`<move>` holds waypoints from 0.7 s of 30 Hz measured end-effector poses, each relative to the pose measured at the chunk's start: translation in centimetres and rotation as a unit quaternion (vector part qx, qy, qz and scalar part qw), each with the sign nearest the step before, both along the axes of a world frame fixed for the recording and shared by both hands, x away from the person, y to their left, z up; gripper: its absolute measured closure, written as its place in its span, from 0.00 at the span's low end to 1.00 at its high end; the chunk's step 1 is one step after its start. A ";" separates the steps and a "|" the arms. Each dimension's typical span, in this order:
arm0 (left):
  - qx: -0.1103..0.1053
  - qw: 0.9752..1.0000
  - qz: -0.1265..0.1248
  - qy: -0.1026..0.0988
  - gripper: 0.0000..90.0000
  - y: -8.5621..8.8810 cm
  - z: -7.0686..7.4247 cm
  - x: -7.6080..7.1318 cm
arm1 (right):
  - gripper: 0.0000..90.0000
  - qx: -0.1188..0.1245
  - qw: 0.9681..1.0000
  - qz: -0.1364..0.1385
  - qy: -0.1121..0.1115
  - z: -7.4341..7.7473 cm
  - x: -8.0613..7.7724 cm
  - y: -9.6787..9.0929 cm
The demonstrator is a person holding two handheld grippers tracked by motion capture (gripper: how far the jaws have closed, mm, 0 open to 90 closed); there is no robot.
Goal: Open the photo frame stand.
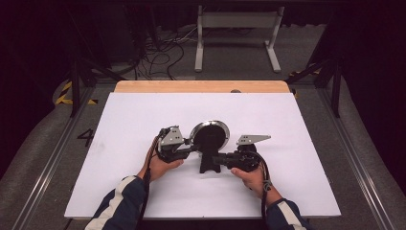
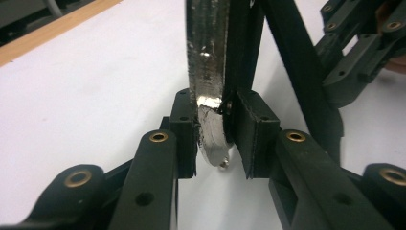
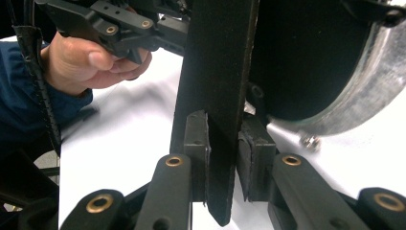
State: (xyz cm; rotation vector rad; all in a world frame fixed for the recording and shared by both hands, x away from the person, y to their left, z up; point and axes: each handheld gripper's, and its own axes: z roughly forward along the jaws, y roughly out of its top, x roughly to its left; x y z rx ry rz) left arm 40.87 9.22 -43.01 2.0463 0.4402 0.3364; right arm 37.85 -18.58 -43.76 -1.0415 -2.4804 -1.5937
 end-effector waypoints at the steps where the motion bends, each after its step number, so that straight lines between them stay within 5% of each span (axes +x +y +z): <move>1: 0.007 1.000 0.007 -0.007 0.80 0.0 0.0 -0.1 | 0.84 -0.001 1.000 0.001 0.000 0.0 0.0 0.0; 21: 0.026 0.997 0.035 -0.057 0.82 -0.4 -0.4 -0.4 | 0.83 -0.011 1.000 -0.007 0.002 -0.1 0.1 0.0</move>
